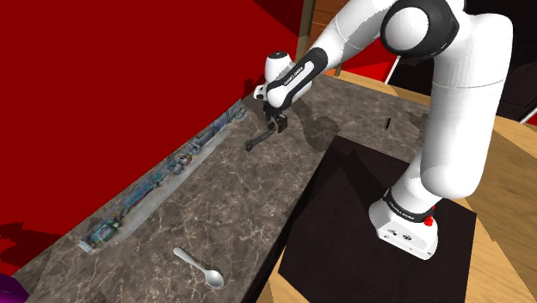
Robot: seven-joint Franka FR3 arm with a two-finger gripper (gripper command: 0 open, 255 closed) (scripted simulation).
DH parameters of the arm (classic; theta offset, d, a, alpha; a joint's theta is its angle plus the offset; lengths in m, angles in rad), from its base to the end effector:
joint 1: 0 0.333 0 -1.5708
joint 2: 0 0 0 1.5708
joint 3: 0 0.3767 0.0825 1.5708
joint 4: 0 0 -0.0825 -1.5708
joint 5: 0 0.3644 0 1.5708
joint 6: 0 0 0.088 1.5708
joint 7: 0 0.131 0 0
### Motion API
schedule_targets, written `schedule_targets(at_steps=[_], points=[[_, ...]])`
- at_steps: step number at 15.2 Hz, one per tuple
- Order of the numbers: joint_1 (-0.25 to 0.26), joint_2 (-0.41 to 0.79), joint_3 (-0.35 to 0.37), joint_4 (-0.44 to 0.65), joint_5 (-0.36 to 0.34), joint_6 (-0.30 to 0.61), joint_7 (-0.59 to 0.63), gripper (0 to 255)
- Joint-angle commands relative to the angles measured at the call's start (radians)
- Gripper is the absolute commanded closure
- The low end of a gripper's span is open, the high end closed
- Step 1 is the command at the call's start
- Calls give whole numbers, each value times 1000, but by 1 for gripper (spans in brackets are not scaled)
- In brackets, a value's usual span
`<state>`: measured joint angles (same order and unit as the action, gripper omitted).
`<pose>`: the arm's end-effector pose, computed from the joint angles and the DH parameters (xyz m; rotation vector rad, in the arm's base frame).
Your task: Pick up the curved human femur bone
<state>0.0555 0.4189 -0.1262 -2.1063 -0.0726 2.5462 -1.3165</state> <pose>0.5962 -0.0392 0.2667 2.4165 1.8694 -0.0635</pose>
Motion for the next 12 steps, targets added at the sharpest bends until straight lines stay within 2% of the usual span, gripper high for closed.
schedule_targets(at_steps=[1, 4, 12], points=[[-9, 77, 25, 65, 1, 25, -61, 0], [-18, 177, 60, 156, -9, 50, -138, 0], [-20, 271, 63, 186, -11, 115, -136, 0]])
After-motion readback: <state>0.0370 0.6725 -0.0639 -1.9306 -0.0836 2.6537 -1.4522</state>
